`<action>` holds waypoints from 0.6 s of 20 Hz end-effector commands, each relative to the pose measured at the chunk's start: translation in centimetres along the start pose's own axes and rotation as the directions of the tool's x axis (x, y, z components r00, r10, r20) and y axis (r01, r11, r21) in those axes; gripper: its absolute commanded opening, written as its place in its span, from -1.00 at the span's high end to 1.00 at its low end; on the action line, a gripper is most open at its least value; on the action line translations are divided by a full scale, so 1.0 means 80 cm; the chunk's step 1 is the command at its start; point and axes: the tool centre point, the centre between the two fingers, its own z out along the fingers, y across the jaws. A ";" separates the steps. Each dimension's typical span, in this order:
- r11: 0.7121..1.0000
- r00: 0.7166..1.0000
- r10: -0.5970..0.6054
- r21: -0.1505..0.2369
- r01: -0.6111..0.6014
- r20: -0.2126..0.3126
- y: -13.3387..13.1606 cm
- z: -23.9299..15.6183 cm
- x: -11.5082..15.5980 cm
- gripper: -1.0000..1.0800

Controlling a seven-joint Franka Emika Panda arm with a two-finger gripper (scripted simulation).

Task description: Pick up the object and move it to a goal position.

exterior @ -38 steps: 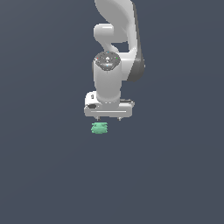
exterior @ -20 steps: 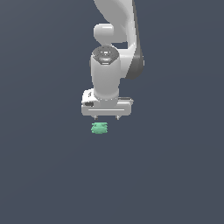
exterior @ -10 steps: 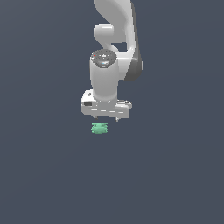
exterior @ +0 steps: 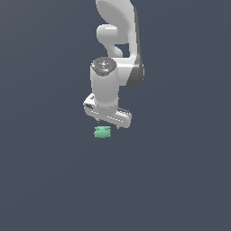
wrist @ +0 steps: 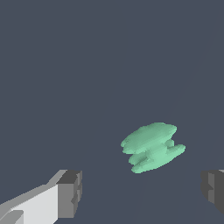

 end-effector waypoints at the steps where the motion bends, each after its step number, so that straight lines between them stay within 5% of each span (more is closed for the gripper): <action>1: 0.997 0.997 0.078 0.002 -0.078 0.002 0.003 0.006 -0.001 -0.92; 12: 0.915 0.915 0.404 0.007 -0.404 0.009 0.018 0.033 -0.005 -0.92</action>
